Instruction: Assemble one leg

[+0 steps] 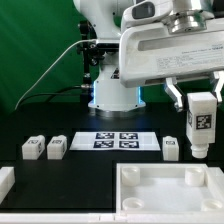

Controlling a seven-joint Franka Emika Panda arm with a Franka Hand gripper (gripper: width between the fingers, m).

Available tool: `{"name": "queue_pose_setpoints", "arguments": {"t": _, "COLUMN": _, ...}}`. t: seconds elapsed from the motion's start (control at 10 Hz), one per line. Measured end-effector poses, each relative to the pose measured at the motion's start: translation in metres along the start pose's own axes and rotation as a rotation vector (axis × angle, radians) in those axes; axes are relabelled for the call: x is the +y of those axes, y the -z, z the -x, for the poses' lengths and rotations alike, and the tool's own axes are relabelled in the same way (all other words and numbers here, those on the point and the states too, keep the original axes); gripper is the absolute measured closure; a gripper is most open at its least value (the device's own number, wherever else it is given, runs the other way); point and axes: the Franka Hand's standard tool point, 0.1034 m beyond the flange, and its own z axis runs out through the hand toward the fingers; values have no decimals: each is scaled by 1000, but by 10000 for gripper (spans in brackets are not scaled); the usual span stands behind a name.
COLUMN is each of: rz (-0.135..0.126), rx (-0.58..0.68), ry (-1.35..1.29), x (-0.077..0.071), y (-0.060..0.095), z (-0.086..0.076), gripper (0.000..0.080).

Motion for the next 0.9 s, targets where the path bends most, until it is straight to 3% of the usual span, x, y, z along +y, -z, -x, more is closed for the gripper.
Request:
{"name": "queue_pose_setpoints", "arguments": {"t": 0.1, "rz": -3, "rx": -25, "ry": 0, "x": -1, "y": -2, "z": 4, "gripper": 508}}
{"name": "queue_pose_setpoints", "arguments": {"t": 0.2, "rz": -9, "rx": 11, "ry": 1, "x": -12, "y": -7, "z": 9, "gripper": 508}}
{"name": "queue_pose_setpoints", "arguments": {"t": 0.3, "rz": -12, "rx": 5, "ry": 12, "x": -19, "y": -21, "z": 20, "gripper": 508}}
{"name": "queue_pose_setpoints", "arguments": {"t": 0.6, "rz": 6, "rx": 18, "ry": 27, "x": -19, "y": -49, "z": 37, "gripper": 508}}
{"name": "queue_pose_setpoints", "arguments": {"t": 0.9, "rz": 10, "rx": 15, "ry": 26, "x": -14, "y": -56, "z": 31, "gripper": 508}}
